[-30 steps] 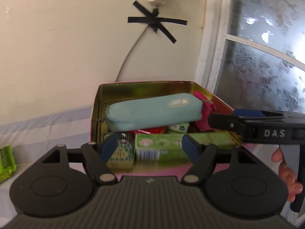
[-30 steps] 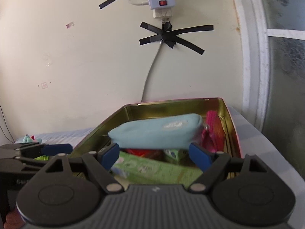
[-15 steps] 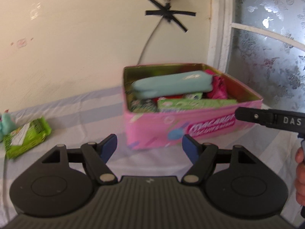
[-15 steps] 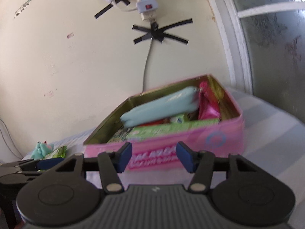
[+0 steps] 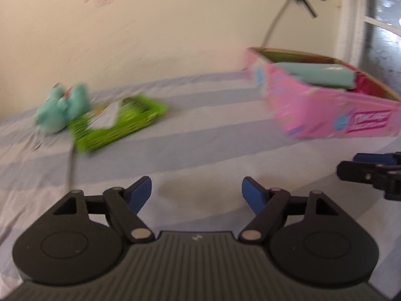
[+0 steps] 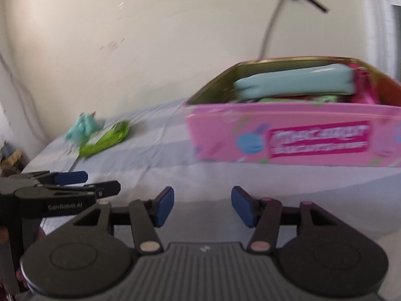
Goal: Organize objects
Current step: 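Move both tools to the green snack packet and grasp it with the right tool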
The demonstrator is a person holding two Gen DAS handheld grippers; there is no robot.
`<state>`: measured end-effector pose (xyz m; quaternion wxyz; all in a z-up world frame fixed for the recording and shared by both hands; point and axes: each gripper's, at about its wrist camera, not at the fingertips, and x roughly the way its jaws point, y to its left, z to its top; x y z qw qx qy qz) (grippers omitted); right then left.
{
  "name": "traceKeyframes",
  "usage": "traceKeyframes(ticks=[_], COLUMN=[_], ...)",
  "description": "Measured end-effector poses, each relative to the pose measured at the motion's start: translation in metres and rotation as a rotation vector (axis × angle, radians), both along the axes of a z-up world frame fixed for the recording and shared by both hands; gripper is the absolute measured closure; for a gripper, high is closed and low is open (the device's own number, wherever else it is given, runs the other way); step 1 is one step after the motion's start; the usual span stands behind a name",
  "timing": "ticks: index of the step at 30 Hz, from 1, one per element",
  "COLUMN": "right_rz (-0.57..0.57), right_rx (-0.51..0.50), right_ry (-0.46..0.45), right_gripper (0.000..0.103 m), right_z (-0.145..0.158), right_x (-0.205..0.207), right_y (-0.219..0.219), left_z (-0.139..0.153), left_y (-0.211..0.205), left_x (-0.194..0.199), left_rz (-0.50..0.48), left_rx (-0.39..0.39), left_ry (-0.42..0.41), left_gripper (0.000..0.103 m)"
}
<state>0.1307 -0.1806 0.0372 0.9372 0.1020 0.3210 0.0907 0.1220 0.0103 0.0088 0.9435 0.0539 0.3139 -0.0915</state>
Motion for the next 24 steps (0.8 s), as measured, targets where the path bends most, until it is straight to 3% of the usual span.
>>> traceKeyframes(ticks=[7, 10, 13, 14, 19, 23, 24], right_rz=[0.128, 0.200, 0.246, 0.244, 0.156, 0.124, 0.119], right_rx=[-0.078, -0.087, -0.031, -0.015, 0.135, 0.246, 0.282], right_ry=[0.017, 0.021, 0.019, 0.010, 0.023, 0.132, 0.127], right_gripper=[0.047, 0.049, 0.052, 0.052, 0.052, 0.053, 0.059], right_z=[-0.003, 0.000, 0.006, 0.009, 0.011, -0.012, -0.015], right_x=[0.021, 0.039, 0.069, 0.081, 0.158, 0.207, 0.210], right_y=[0.060, 0.086, 0.105, 0.111, 0.124, 0.127, 0.125], left_z=[-0.001, 0.001, -0.001, -0.001, -0.002, -0.001, -0.001], left_y=[0.088, 0.131, 0.165, 0.171, 0.181, 0.176, 0.175], left_x=[0.005, 0.008, 0.006, 0.004, 0.004, 0.008, 0.008], left_rz=[0.169, 0.291, 0.357, 0.377, 0.397, 0.357, 0.349], left_rx=[-0.029, -0.123, -0.329, -0.360, -0.432, -0.429, -0.427], left_ry=[-0.025, -0.043, -0.042, -0.057, -0.066, -0.073, -0.077], left_gripper=[0.021, 0.021, 0.021, 0.021, 0.021, 0.021, 0.021])
